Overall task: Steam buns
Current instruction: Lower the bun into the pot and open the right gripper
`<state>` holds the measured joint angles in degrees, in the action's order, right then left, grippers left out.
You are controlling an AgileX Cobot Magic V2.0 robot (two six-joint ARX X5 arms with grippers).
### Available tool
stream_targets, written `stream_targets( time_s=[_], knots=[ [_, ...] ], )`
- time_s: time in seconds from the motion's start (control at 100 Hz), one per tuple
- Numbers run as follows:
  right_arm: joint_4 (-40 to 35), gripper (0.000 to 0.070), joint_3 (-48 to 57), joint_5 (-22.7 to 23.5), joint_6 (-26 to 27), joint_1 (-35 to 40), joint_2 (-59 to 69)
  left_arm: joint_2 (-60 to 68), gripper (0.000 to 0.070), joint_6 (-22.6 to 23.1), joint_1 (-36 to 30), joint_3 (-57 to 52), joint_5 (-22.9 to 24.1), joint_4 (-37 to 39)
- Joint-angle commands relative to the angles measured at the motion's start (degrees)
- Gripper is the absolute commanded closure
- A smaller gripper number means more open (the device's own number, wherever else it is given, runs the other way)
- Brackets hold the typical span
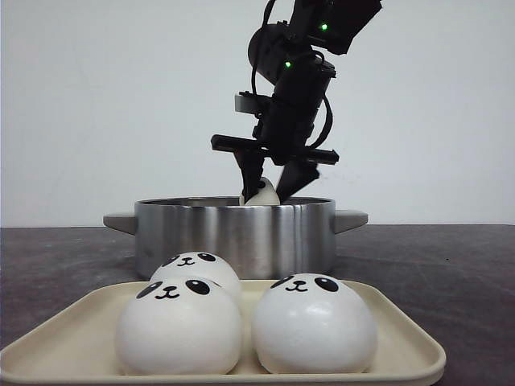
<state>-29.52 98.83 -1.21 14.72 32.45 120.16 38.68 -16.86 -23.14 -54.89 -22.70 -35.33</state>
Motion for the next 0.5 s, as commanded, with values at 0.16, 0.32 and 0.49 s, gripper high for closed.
stream_targets(
  time_s=[0.16,0.32,0.49],
  knots=[
    [-1.6,0.0252,1.0,-0.3,-0.8,0.2,1.2,0.3,0.0214,1.0,-0.3,-0.9,-0.3,0.2],
    [-1.7,0.0252,1.0,-0.2,-0.4,-0.2,0.6,0.3,0.0215,1.0,-0.3,-0.9,-0.2,0.2],
    [-4.5,0.0293,2.3,-0.2,-0.6,-1.1,-2.3,0.5,0.0226,1.2,-0.3,-0.9,-0.2,0.2]
  ],
)
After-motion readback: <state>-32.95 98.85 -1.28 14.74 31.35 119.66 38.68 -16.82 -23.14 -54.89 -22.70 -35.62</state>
